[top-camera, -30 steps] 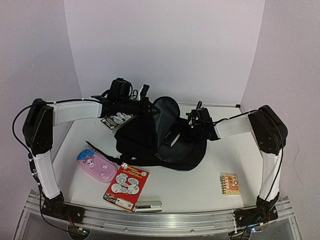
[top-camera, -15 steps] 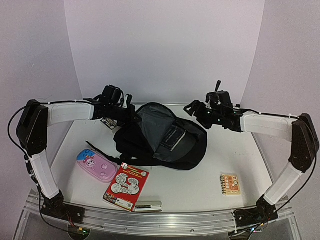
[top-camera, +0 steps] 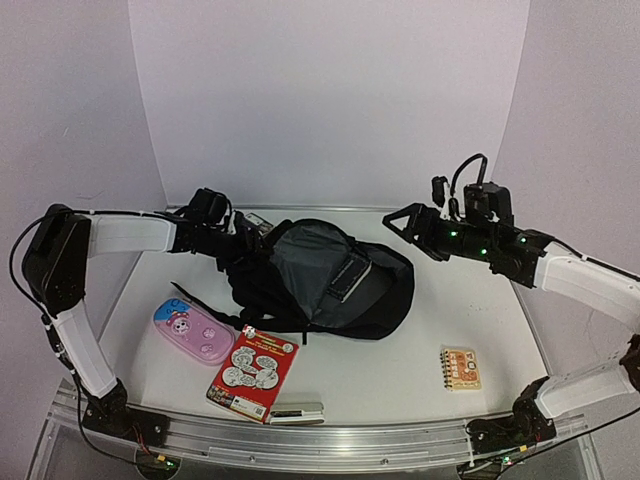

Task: Pack the student bag
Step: Place the book in the student bag, then pick up the book from the center of the board.

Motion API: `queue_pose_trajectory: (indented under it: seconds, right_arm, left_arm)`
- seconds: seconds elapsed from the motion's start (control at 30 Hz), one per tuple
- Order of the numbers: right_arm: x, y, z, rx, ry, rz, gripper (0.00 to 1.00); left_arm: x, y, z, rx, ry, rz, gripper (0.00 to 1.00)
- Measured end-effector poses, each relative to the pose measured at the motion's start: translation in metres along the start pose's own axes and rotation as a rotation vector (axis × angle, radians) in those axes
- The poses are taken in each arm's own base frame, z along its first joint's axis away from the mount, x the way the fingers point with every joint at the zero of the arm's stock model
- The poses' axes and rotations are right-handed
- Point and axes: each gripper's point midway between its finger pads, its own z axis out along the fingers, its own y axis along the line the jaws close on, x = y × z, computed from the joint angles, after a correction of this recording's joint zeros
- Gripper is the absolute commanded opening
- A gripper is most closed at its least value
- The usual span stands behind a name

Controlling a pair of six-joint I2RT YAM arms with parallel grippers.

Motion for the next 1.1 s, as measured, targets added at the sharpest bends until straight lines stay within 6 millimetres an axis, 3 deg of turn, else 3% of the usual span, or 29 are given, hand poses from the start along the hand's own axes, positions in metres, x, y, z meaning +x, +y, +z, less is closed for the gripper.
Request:
queue_pose_trajectory:
  seconds: [0.17, 0.3, 0.4, 0.6, 0.73, 0.87, 1.1]
  right_arm:
    - [0.033, 0.017, -0.007, -0.048, 0.081, -0.015, 0.75]
    - [0.076, 0.031, -0.005, -0.073, 0.183, -0.034, 0.75]
    - [0.109, 0.040, 0.001, -0.081, 0.261, -0.051, 0.74]
    - [0.167, 0.035, 0.017, -0.031, 0.387, -0.079, 0.74]
    - [0.182, 0.038, 0.020, -0.024, 0.408, -0.081, 0.74]
    - [0.188, 0.046, 0.023, -0.043, 0.403, -0.077, 0.73]
    - [0.214, 0.053, 0.028, -0.050, 0.440, -0.080, 0.73]
  left_arm:
    - [0.011, -0.006, -0.040, -0.008, -0.036, 0.018, 0.80]
    - [0.031, -0.004, -0.078, -0.032, -0.065, 0.018, 0.79]
    - [0.065, 0.007, -0.089, -0.088, -0.023, 0.007, 0.77]
    - [0.171, 0.036, -0.101, -0.225, 0.184, -0.039, 0.70]
    - [0.218, 0.055, -0.121, -0.284, 0.250, -0.096, 0.68]
    - [0.251, 0.073, -0.128, -0.348, 0.308, -0.137, 0.68]
    - [0.263, 0.100, -0.134, -0.469, 0.313, -0.191, 0.64]
